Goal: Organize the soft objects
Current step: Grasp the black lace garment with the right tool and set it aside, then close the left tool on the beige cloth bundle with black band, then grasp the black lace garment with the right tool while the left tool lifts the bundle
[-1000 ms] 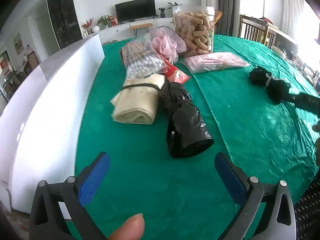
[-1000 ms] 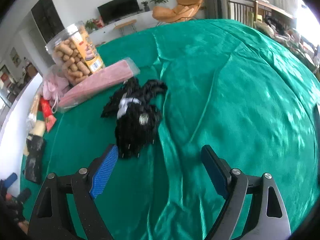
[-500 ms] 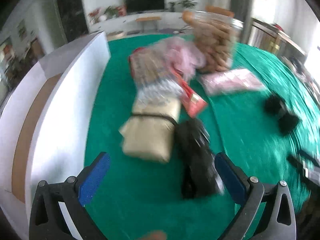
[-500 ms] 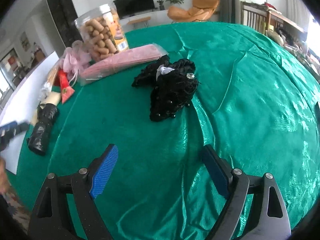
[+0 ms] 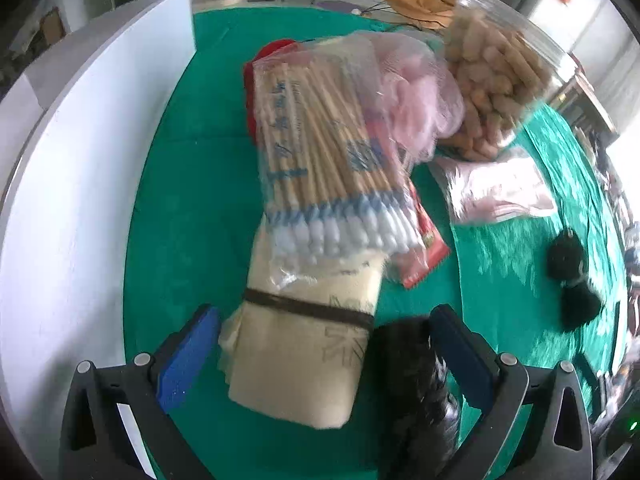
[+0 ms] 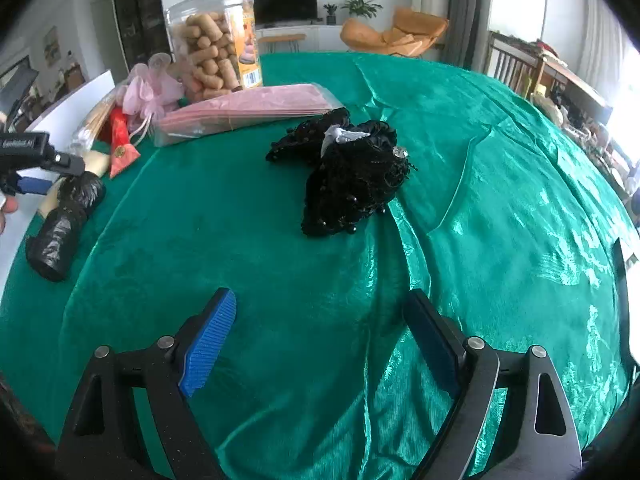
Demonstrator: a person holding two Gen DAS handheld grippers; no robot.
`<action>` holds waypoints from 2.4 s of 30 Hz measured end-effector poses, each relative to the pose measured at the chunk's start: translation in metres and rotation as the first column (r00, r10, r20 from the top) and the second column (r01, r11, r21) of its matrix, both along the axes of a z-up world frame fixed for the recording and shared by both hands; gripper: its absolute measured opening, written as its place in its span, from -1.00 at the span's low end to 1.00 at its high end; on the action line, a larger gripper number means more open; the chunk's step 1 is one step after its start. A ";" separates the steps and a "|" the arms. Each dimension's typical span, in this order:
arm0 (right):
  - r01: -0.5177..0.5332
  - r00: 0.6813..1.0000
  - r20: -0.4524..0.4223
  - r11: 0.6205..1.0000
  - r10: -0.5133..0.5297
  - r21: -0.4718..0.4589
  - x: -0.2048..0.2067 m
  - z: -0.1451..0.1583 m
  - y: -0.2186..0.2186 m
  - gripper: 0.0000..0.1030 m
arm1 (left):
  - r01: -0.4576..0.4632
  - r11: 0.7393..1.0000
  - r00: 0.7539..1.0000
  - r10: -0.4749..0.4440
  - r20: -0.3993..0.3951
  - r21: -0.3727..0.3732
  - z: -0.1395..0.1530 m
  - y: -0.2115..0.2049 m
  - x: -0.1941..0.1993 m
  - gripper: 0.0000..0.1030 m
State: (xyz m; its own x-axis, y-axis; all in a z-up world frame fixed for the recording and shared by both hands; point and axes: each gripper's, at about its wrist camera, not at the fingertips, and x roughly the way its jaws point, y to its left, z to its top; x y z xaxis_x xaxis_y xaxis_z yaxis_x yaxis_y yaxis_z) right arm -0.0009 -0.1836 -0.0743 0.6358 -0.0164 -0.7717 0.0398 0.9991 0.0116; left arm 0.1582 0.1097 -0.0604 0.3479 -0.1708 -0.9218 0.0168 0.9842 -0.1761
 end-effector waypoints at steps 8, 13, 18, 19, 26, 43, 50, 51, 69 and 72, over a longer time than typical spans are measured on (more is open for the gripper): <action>0.001 1.000 0.007 1.000 -0.001 -0.002 0.000 0.000 0.002 0.72 | -0.084 0.996 0.996 0.084 -0.039 -0.008 -0.013 0.021 0.004 1.00; 0.002 1.000 0.013 1.000 -0.002 -0.003 0.000 0.000 0.002 0.72 | -0.089 0.996 0.995 0.090 -0.041 0.030 -0.020 0.026 0.003 1.00; 0.002 1.000 0.013 1.000 -0.002 -0.003 0.000 -0.001 0.003 0.72 | -0.047 0.990 0.997 0.054 -0.054 0.132 -0.025 0.011 0.010 1.00; 0.002 1.000 0.013 1.000 -0.002 -0.003 0.000 -0.001 0.003 0.72 | -0.036 0.986 0.997 0.047 -0.062 0.164 -0.026 0.006 0.014 1.00; 0.002 1.000 0.013 1.000 -0.002 -0.003 -0.001 -0.001 0.003 0.72 | -0.027 0.983 0.998 0.035 -0.042 0.179 -0.024 0.004 0.020 1.00; 0.002 1.000 0.015 1.000 -0.002 -0.004 0.000 -0.001 0.003 0.72 | 0.061 0.983 0.994 -0.074 0.074 0.173 -0.014 0.008 -0.033 0.13; 0.002 1.000 0.016 1.000 -0.002 -0.004 0.000 -0.001 0.003 0.72 | 0.046 0.988 0.995 -0.058 0.077 0.147 -0.015 0.004 -0.106 0.28; 0.002 1.000 0.016 1.000 -0.002 -0.004 0.000 -0.001 0.003 0.72 | 0.062 0.987 0.995 -0.073 0.067 0.150 -0.016 0.003 -0.110 0.40; 0.062 0.998 0.016 0.959 -0.069 0.277 0.010 0.061 -0.050 0.69 | 0.054 0.994 0.985 -0.069 0.160 0.091 -0.001 0.009 -0.128 -0.16; 0.006 1.000 -0.016 0.986 -0.003 0.166 0.049 0.085 -0.039 0.69 | 0.048 0.997 0.983 -0.059 0.172 0.068 0.005 0.017 -0.136 -0.17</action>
State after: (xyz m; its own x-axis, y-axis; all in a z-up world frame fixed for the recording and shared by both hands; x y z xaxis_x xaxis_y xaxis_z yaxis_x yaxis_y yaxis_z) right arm 0.0485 -0.2228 0.0112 0.6242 0.1097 -0.7735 0.0457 0.9833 0.1763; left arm 0.0226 0.1271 -0.0557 0.4954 -0.1368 -0.8578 0.0946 0.9901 -0.1033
